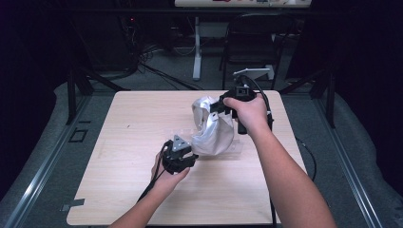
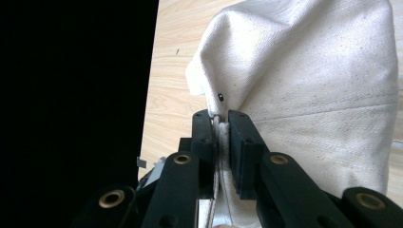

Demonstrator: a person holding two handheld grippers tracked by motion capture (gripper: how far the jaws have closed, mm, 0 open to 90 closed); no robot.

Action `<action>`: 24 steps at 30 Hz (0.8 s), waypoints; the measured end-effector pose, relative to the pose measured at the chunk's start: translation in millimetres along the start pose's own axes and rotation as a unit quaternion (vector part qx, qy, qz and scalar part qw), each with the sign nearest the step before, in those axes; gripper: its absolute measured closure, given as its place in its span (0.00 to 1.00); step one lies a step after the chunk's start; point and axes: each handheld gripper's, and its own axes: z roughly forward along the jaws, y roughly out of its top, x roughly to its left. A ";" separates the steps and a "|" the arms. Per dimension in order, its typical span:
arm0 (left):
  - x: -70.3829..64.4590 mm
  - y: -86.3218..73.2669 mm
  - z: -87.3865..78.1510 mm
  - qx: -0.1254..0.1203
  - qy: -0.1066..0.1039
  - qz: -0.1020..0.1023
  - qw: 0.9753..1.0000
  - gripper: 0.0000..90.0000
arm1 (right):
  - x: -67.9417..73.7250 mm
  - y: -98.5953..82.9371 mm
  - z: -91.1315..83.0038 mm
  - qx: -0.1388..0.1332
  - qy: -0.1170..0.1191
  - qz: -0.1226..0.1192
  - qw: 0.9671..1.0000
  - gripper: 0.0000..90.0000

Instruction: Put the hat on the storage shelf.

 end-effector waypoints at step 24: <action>34.9 -15.2 -60.3 -0.036 -0.010 -0.031 0.999 0.57 | 14.4 -11.4 -7.0 0.008 -0.016 -0.039 0.999 0.86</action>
